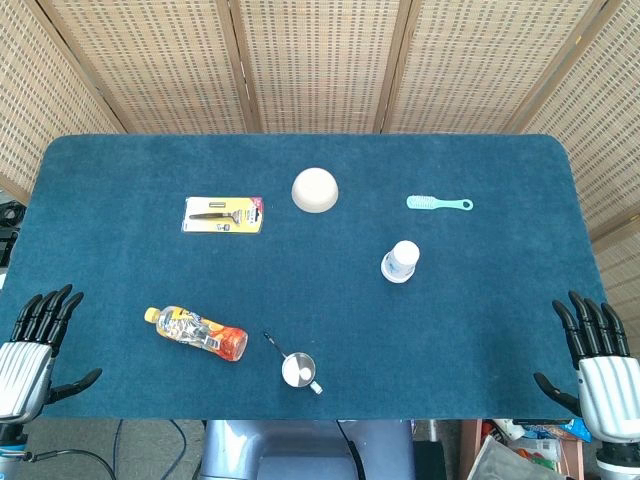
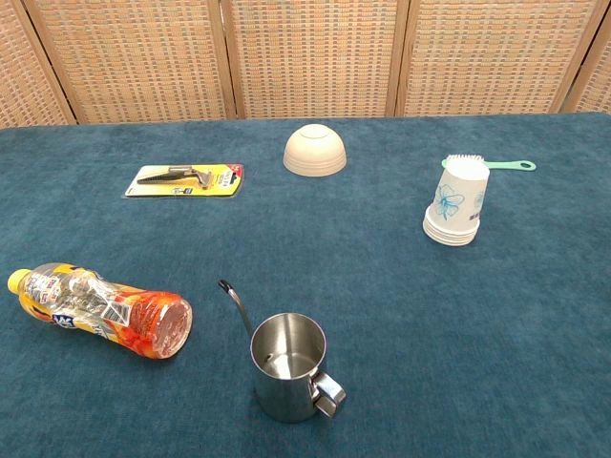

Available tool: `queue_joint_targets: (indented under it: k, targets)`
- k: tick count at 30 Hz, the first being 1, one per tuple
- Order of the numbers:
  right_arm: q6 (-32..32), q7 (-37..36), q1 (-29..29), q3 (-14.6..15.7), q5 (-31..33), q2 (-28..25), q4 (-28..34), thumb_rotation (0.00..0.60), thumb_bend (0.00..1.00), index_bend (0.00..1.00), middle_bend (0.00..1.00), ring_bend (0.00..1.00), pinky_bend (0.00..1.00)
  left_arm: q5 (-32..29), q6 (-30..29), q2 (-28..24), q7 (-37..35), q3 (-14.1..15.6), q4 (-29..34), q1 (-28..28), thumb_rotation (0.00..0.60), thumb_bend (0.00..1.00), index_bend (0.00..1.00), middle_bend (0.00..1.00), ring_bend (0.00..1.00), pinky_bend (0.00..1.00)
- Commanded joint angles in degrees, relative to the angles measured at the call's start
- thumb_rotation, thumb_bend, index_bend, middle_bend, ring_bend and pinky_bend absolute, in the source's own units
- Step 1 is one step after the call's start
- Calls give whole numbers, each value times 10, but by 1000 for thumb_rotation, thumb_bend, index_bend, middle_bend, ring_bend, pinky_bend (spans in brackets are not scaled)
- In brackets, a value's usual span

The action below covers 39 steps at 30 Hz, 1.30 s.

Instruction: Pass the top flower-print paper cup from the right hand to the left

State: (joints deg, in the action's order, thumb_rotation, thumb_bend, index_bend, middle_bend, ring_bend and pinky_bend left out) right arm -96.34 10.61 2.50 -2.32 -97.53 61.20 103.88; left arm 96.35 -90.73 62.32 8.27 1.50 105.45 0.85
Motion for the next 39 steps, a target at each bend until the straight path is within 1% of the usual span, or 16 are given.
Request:
queue_joint_targets:
  k: [1,9,11,12,15,16,18,20,24,27,31,33,37,39]
  targets:
    - [1,3,0,2,-1,1,0,600,0,0,0,0,0,1,0,1,0,1,-1,0,600,89,0,0,0,0]
    - [21,11,-8,0,7,4,3,600,0,0,0,0,0,-4,4,4,3,-2,-3,2,600,89,0,0,0,0]
    - [59,17,-30,-8,20,-2,14,600,0,0,0,0,0,-5,5,9,9,-6,-7,4,600,88,0,0,0,0]
    - [85,25,-46,-16,33,-9,23,600,0,0,0,0,0,-5,4,13,12,-8,-11,5,600,89,0,0,0,0]
    - [175,55,-112,-60,92,-23,51,600,0,0,0,0,0,-3,2,25,26,-10,-16,6,600,89,0,0,0,0]
    - [198,59,-128,-69,107,-24,55,600,0,0,2,0,0,-3,3,27,29,-10,-15,6,600,89,0,0,0,0]
    - [270,70,-184,-102,159,-23,61,600,0,4,20,0,23,-13,9,31,38,-14,-12,8,600,89,0,0,0,0]
    - [319,83,-229,-125,196,-11,50,600,0,29,60,1,91,-26,18,33,46,-17,-9,11,600,89,0,0,0,0]
    - [405,90,-312,-160,282,35,2,600,7,78,122,34,159,-53,35,43,63,-25,-13,18,600,89,0,0,0,0]
    - [443,107,-357,-167,331,70,-42,600,70,93,143,46,174,-73,48,48,68,-33,-18,25,600,89,0,0,0,0]
    - [479,140,-404,-161,393,115,-94,600,138,111,166,59,176,-89,57,51,75,-39,-22,31,600,89,0,0,0,0]
    - [487,155,-421,-156,411,133,-116,600,150,116,171,63,178,-96,60,52,81,-41,-23,32,600,89,0,0,0,0]
    - [509,181,-458,-146,469,172,-160,600,164,116,187,81,189,-115,68,50,83,-46,-19,36,600,89,0,0,0,0]
    - [512,193,-472,-140,485,187,-180,600,177,126,203,97,199,-118,68,48,82,-47,-17,36,600,89,0,0,0,0]
